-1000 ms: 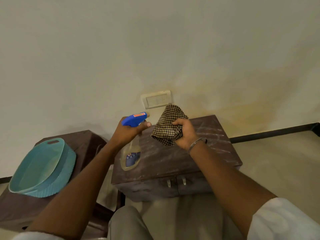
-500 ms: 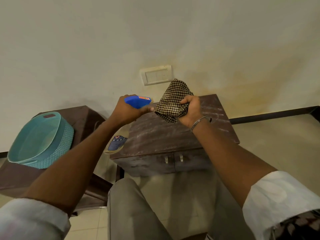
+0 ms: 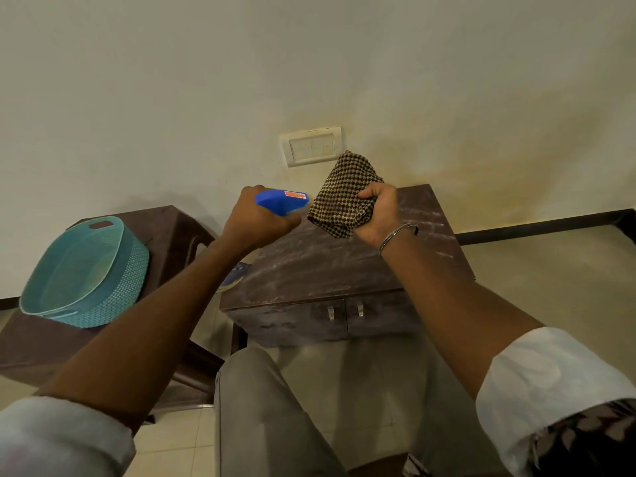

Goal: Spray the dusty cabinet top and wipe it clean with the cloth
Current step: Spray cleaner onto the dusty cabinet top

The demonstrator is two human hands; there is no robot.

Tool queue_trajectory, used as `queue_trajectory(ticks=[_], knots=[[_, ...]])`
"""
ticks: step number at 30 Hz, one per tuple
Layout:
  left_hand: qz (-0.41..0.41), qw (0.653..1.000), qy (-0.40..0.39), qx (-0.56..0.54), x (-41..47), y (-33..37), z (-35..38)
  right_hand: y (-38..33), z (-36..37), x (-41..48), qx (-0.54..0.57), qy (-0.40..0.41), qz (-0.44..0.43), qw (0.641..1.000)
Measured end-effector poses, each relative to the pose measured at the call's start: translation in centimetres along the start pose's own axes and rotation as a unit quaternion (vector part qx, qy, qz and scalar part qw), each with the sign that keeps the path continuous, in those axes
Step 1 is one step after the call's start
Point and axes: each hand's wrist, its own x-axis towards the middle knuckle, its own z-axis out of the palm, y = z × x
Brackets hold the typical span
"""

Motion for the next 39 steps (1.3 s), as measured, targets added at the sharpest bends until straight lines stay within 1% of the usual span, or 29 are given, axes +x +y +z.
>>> queue_trajectory(ticks=[3, 6, 7, 9, 11, 13, 16, 18, 20, 22, 24, 28, 35, 39], knots=[[-0.003, 1.000, 0.026, -0.013, 0.4, 0.5, -0.2, 0.2, 0.1, -0.1, 0.006, -0.006, -0.004, 1.000], [-0.024, 0.998, 0.009, -0.051, 0.3, 0.7, 0.1, 0.2, 0.2, -0.1, 0.015, -0.011, -0.001, 1.000], [-0.030, 0.998, 0.004, -0.047, 0.2, 0.6, 0.3, 0.2, 0.3, -0.2, 0.016, -0.011, -0.001, 1.000], [-0.043, 0.999, -0.001, 0.000, 0.1, 0.2, 0.5, 0.1, 0.4, -0.2, 0.011, -0.009, 0.000, 1.000], [-0.076, 0.996, 0.006, 0.041, 0.1, -0.6, 0.1, 0.0, 0.4, -0.2, 0.006, -0.008, -0.001, 1.000], [-0.097, 0.995, 0.028, 0.018, 0.1, -1.5, -0.7, -0.1, 0.3, -0.1, 0.005, -0.008, 0.000, 1.000], [-0.100, 0.992, 0.059, -0.054, -0.1, -2.1, -1.6, -0.3, 0.1, 0.1, 0.006, -0.008, 0.000, 1.000], [-0.101, 0.991, 0.045, -0.070, -0.4, -1.9, -1.9, -0.2, 0.3, 0.1, 0.004, -0.006, 0.002, 1.000], [-0.086, 0.994, 0.013, -0.059, -0.6, -1.8, -1.7, -0.1, 0.4, 0.0, 0.000, -0.006, 0.005, 1.000], [-0.071, 0.997, 0.006, -0.040, -0.8, -1.8, -1.6, 0.1, 0.6, 0.0, -0.003, -0.008, 0.010, 1.000], [-0.067, 0.996, 0.029, -0.041, -0.8, -2.0, -1.4, 0.2, 0.8, -0.1, -0.002, -0.007, 0.009, 1.000], [-0.066, 0.993, 0.062, -0.078, -0.7, -1.8, -1.8, 0.3, 0.8, -0.2, 0.000, 0.004, 0.009, 1.000], [-0.094, 0.990, 0.084, -0.069, -0.4, -2.2, -2.0, 0.7, 0.8, -0.6, -0.014, 0.010, 0.016, 1.000], [-0.070, 0.991, 0.085, -0.080, -0.5, -1.8, -2.1, 0.8, 0.3, -0.7, -0.017, 0.012, 0.020, 1.000]])
